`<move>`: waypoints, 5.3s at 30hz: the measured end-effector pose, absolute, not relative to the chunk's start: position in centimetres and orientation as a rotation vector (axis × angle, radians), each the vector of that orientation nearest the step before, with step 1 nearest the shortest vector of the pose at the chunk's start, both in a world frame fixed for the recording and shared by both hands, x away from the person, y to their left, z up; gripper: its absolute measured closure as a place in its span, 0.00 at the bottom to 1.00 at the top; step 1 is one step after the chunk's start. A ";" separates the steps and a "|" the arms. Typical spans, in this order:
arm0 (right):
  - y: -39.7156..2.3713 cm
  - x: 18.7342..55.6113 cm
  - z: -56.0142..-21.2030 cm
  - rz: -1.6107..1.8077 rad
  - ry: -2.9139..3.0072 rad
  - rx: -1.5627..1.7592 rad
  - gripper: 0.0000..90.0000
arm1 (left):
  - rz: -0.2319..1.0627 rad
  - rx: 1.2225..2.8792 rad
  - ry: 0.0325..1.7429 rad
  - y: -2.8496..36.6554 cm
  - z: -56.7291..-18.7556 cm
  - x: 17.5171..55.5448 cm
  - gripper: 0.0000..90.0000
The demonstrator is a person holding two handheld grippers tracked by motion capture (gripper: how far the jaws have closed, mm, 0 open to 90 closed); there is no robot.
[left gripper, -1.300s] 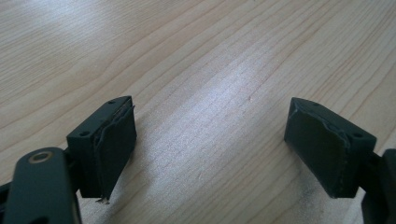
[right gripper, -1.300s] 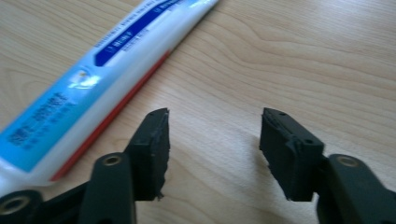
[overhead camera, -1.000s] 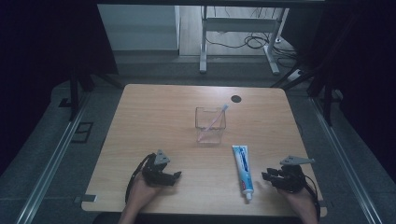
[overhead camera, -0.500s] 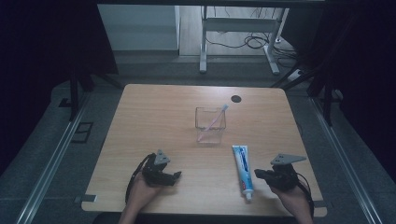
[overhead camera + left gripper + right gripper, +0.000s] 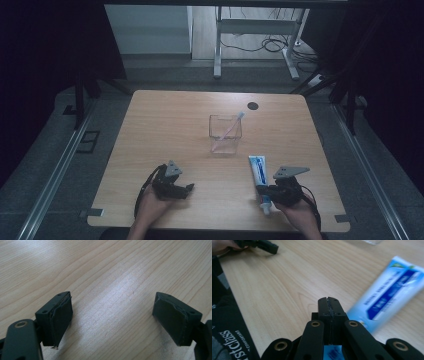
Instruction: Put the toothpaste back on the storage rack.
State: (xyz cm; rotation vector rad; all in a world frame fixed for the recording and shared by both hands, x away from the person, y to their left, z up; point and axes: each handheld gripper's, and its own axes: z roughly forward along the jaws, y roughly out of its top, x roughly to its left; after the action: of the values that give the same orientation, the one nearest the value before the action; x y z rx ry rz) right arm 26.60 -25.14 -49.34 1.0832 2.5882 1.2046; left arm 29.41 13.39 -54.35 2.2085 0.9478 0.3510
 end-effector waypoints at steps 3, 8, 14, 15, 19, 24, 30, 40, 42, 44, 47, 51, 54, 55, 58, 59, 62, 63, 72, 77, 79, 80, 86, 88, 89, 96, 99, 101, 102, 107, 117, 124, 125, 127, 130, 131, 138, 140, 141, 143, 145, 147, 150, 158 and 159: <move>-24.6 26.5 -49.8 1.201 2.614 1.075 0.99 | 0.351 2.208 0.948 13.4 -54.3 29.4 0.18; -24.4 26.4 -50.5 1.179 2.642 1.077 0.98 | 0.351 2.208 0.948 13.4 -54.3 29.4 0.18; -24.9 26.4 -51.0 1.174 2.647 1.104 0.98 | 0.351 2.209 0.948 13.4 -54.3 29.4 0.18; -24.9 26.4 -51.0 1.173 2.647 1.103 0.98 | 0.351 2.209 0.948 13.4 -54.3 29.4 0.18; -25.2 26.4 -51.0 1.164 2.640 1.108 0.98 | 0.351 2.208 0.948 13.4 -54.3 29.4 0.18; -26.0 26.5 -50.8 1.155 2.623 1.121 0.97 | 0.351 2.209 0.948 13.4 -54.3 29.4 0.18; -26.9 26.6 -50.6 1.146 2.617 1.132 0.96 | 0.351 2.209 0.948 13.4 -54.3 29.4 0.18; -28.8 27.1 -50.4 1.100 2.600 1.176 0.96 | 0.351 2.209 0.948 13.4 -54.3 29.4 0.18; -29.2 27.2 -50.4 1.094 2.596 1.186 0.96 | 0.351 2.209 0.947 13.4 -54.3 29.4 0.18; -29.5 27.3 -50.4 1.082 2.593 1.199 0.96 | 0.352 2.212 0.946 13.4 -54.3 29.4 0.18; -29.7 27.3 -50.4 1.067 2.592 1.208 0.95 | 0.352 2.212 0.946 13.4 -54.3 29.4 0.18; -29.4 27.2 -50.1 1.052 2.609 1.191 0.93 | 0.352 2.212 0.946 13.4 -54.3 29.4 0.18; -29.4 27.2 -49.4 1.034 2.609 1.174 0.90 | 0.352 2.212 0.946 13.4 -54.3 29.4 0.18; -29.4 27.3 -49.1 1.023 2.611 1.170 0.90 | 0.352 2.212 0.946 13.4 -54.3 29.4 0.18; -29.5 27.5 -48.2 0.972 2.611 1.167 0.86 | 0.351 2.213 0.944 13.4 -54.3 29.4 0.18; -29.6 27.5 -48.0 0.950 2.612 1.158 0.85 | 0.352 2.215 0.944 13.4 -54.3 29.4 0.18; -29.7 27.7 -47.4 0.891 2.619 1.145 0.80 | 0.353 2.213 0.944 13.4 -54.3 29.4 0.18; -29.7 27.8 -47.3 0.873 2.623 1.144 0.78 | 0.353 2.213 0.944 13.4 -54.3 29.4 0.18; -29.0 29.2 -46.9 0.692 2.682 1.131 0.64 | 0.352 2.215 0.943 13.4 -54.3 29.4 0.18; -28.0 30.1 -47.0 0.591 2.739 1.114 0.60 | 0.352 2.216 0.944 13.4 -54.3 29.4 0.18; -27.5 30.4 -47.0 0.549 2.762 1.109 0.59 | 0.352 2.216 0.944 13.4 -54.3 29.4 0.18; -27.3 30.6 -47.0 0.529 2.773 1.104 0.59 | 0.351 2.216 0.943 13.4 -54.3 29.4 0.18; -26.1 31.9 -47.4 0.431 2.828 1.091 0.57 | 0.352 2.216 0.944 13.4 -54.3 29.4 0.18; -25.7 32.2 -47.5 0.399 2.843 1.088 0.56 | 0.352 2.216 0.943 13.4 -54.3 29.4 0.18; -25.4 32.4 -47.5 0.385 2.853 1.078 0.56 | 0.352 2.216 0.944 13.4 -54.3 29.4 0.18; -23.6 33.6 -47.9 0.262 2.886 1.077 0.53 | 0.350 2.214 0.947 13.4 -54.3 29.4 0.18; -23.0 34.2 -48.2 0.219 2.897 1.077 0.52 | 0.350 2.215 0.947 13.4 -54.3 29.4 0.18; -22.6 34.6 -48.4 0.191 2.904 1.086 0.51 | 0.350 2.214 0.947 13.4 -54.3 29.4 0.18; -22.4 34.7 -48.5 0.183 2.906 1.088 0.51 | 0.350 2.215 0.947 13.4 -54.3 29.4 0.18; -21.7 35.4 -49.1 0.125 2.909 1.099 0.49 | 0.351 2.216 0.945 13.4 -54.3 29.4 0.18; -20.8 36.3 -50.0 0.069 2.916 1.111 0.52 | 0.351 2.216 0.945 13.4 -54.3 29.4 0.18; -20.8 36.4 -49.8 0.078 2.908 1.147 0.62 | 0.351 2.216 0.944 13.4 -54.3 29.4 0.18; -20.9 36.5 -49.7 0.077 2.913 1.142 0.66 | 0.351 2.216 0.945 13.4 -54.3 29.4 0.18; -21.1 36.4 -49.3 0.099 2.911 1.154 0.73 | 0.350 2.212 0.948 13.4 -54.3 29.4 0.18; -21.4 36.3 -49.1 0.126 2.910 1.156 0.77 | 0.350 2.212 0.948 13.4 -54.3 29.4 0.18; -21.5 36.3 -49.1 0.137 2.912 1.148 0.77 | 0.349 2.212 0.948 13.4 -54.3 29.4 0.18; -22.3 35.6 -48.7 0.240 2.889 1.145 0.79 | 0.349 2.211 0.948 13.4 -54.3 29.4 0.18; -22.5 35.5 -48.5 0.265 2.886 1.135 0.79 | 0.349 2.211 0.949 13.4 -54.3 29.4 0.18; -22.6 35.4 -48.5 0.284 2.879 1.139 0.79 | 0.349 2.211 0.949 13.4 -54.3 29.4 0.18; -22.8 35.3 -48.3 0.318 2.871 1.136 0.80 | 0.349 2.211 0.949 13.4 -54.3 29.4 0.18; -22.9 35.2 -48.1 0.352 2.862 1.143 0.80 | 0.349 2.211 0.948 13.4 -54.3 29.4 0.18; -23.0 35.1 -47.9 0.383 2.858 1.137 0.80 | 0.350 2.211 0.948 13.4 -54.3 29.4 0.18; -23.2 34.9 -47.5 0.434 2.844 1.143 0.80 | 0.349 2.211 0.948 13.4 -54.3 29.4 0.18; -23.8 34.7 -46.0 0.567 2.800 1.146 0.80 | 0.349 2.211 0.948 13.4 -54.3 29.4 0.18; -23.9 34.7 -45.8 0.584 2.796 1.142 0.80 | 0.349 2.212 0.948 13.4 -54.3 29.4 0.18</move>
State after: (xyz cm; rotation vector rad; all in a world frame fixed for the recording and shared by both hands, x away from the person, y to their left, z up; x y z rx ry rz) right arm 34.66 -23.89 -45.82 1.1420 2.7955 0.5837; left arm 29.40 13.40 -54.33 2.2116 0.9481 0.3495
